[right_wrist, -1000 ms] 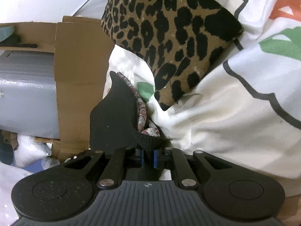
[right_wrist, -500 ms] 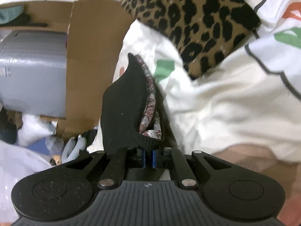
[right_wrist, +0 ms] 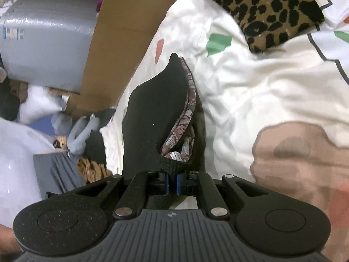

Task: Fold clothes
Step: 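Lift the black shorts off the sheet with both grippers, then fold the held end over and lower it onto the shorts, opening both grippers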

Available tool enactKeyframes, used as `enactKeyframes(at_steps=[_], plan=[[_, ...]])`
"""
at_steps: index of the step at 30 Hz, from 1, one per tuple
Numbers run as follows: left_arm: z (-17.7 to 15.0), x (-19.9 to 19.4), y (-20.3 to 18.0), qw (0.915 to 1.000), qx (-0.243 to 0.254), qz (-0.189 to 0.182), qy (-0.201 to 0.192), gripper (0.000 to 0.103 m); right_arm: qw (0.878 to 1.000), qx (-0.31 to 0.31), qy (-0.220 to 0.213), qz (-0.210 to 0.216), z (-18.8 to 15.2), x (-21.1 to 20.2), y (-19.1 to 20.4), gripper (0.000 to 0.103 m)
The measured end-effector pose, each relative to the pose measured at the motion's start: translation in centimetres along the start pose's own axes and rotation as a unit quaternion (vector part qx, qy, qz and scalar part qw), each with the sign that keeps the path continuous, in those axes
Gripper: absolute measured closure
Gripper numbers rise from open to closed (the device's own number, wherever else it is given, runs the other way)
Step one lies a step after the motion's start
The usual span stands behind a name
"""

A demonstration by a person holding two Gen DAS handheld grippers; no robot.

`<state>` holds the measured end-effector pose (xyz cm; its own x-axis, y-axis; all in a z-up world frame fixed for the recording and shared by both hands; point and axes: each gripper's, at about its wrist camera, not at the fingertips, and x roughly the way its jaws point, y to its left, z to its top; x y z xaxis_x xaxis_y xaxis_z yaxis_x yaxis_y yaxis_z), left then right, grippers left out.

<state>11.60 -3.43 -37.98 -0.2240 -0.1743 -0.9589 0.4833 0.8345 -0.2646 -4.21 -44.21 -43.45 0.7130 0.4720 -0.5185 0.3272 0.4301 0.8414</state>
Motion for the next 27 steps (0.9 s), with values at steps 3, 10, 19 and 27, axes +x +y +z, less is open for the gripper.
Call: enactKeyframes(at_steps=[3,10,19,27], plan=[[-1.5,0.0,0.0,0.9999,-0.015,0.001,0.0,0.097,1.0,-0.01,0.006,-0.005,-0.6,-0.4,0.3,0.099],[-5.0,0.3,-1.1,0.9981,-0.059,-0.014,-0.007,0.097,0.999,-0.033,-0.002,-0.016,-0.1,-1.7,1.5,0.098],[-8.1,0.6,-3.8,0.9944,-0.096,-0.043,-0.007,0.097,0.996,-0.087,-0.003,-0.021,3.2,-2.2,3.4,0.098],[-9.7,2.3,-6.2,0.9892,-0.136,-0.051,-0.017,0.097,0.995,-0.098,-0.017,-0.024,4.8,-2.3,4.3,0.098]])
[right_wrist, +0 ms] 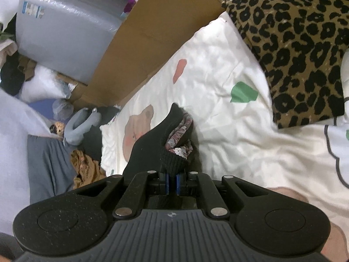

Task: Fold clothes
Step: 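Fold the held end over and lower it onto the shorts, opening both grippers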

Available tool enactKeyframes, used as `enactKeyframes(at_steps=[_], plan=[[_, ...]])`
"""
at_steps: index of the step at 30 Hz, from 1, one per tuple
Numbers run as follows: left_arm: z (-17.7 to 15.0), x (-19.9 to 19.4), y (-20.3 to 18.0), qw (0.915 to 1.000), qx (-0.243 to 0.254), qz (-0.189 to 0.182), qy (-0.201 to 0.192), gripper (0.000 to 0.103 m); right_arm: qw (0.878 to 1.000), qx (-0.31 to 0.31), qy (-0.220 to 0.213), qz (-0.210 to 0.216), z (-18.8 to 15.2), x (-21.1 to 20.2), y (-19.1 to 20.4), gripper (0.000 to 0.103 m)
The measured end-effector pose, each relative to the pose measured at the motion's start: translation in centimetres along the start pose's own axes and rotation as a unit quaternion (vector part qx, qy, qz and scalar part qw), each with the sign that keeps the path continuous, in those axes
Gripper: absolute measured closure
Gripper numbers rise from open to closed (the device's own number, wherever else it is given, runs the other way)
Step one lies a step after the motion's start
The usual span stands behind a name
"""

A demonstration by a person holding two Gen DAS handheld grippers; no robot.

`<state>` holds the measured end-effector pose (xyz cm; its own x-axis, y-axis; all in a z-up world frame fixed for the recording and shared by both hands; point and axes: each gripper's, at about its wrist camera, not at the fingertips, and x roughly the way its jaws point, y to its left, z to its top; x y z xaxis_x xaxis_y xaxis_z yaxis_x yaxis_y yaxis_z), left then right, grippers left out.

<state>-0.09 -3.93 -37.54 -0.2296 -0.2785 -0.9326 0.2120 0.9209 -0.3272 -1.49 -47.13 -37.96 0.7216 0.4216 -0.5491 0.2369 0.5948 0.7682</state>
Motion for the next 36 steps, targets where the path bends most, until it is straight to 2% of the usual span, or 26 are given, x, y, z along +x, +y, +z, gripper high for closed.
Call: enactKeyframes(at_steps=[8,17,25,29,32,36], plan=[[-1.0,1.9,-1.6,0.9995,-0.023,-0.016,-0.017,0.097,0.999,-0.037,-0.015,-0.019,2.1,0.3,0.7,0.098],[-1.3,2.4,-3.2,0.9981,-0.041,-0.036,-0.028,0.097,0.998,-0.047,-0.024,-0.041,4.4,0.9,0.6,0.098],[-1.7,4.0,-2.1,0.9951,-0.069,-0.061,-0.038,0.097,0.996,-0.03,-0.02,-0.079,5.3,1.9,-2.1,0.098],[-2.0,5.3,-0.5,0.9939,-0.086,-0.065,-0.024,0.1,0.995,-0.012,-0.017,-0.101,5.5,3.2,-4.2,0.098],[-1.8,4.8,-0.1,0.996,-0.064,-0.06,-0.014,0.099,0.994,0.015,-0.017,-0.11,5.3,4.1,-5.7,0.096],[-0.5,2.5,-0.1,0.9995,-0.006,-0.031,0.009,0.093,0.992,0.021,-0.034,-0.122,5.0,3.3,-5.8,0.081]])
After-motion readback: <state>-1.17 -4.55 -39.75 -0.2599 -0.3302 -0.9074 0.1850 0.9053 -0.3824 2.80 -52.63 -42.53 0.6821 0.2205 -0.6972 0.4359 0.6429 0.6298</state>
